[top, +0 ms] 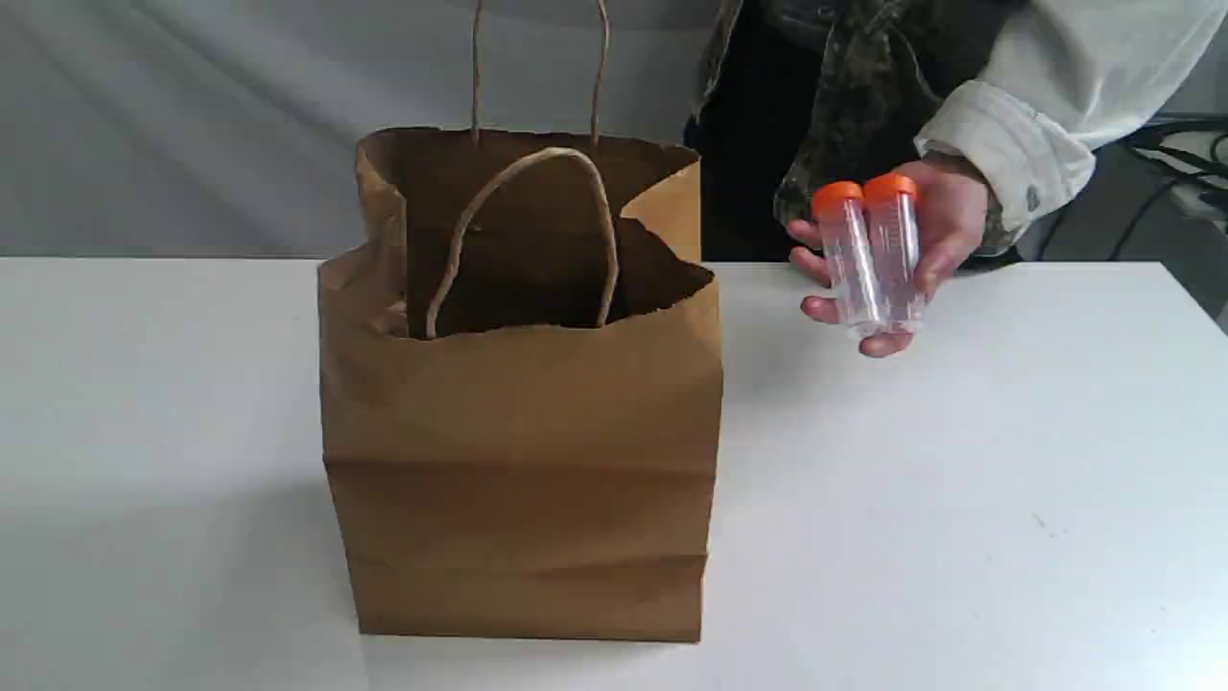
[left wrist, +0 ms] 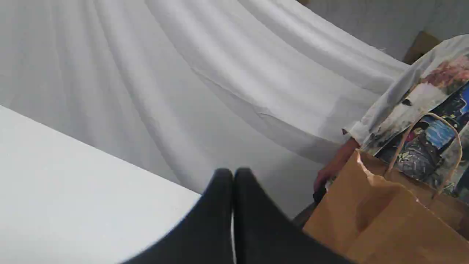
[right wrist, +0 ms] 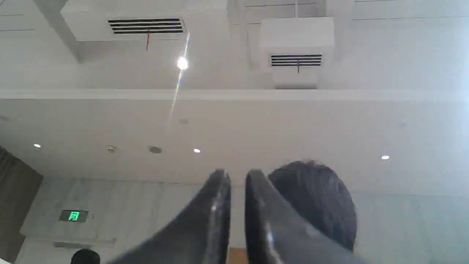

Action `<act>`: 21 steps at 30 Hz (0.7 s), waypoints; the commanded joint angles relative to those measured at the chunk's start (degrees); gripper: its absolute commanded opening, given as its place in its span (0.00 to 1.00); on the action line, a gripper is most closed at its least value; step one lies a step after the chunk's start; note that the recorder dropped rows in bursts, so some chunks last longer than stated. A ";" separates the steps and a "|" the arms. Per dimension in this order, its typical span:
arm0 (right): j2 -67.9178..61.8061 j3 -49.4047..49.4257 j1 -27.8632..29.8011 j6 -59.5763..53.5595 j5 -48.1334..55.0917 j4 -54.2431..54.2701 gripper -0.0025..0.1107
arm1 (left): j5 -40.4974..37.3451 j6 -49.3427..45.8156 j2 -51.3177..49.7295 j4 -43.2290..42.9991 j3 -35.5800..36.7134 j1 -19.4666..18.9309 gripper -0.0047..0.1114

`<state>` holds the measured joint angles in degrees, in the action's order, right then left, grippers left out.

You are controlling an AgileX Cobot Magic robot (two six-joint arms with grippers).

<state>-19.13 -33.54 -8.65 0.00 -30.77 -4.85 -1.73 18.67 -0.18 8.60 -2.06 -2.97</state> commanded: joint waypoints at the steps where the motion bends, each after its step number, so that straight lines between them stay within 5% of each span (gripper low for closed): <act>1: -9.27 -6.81 0.06 -0.71 9.54 3.64 0.26 | 0.18 0.56 0.19 -0.32 -0.17 -0.09 0.04; 9: -29.85 -30.94 0.06 -1.56 46.74 4.08 0.28 | 0.18 0.56 0.19 -0.32 -0.17 -0.09 0.04; 21: -61.42 -66.35 0.06 -38.51 100.74 34.08 0.28 | 0.18 0.56 0.19 -0.32 -0.17 -0.09 0.04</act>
<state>-76.20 -95.27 -8.65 -32.83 64.08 25.53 -1.73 18.67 -0.18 8.49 -2.06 -2.97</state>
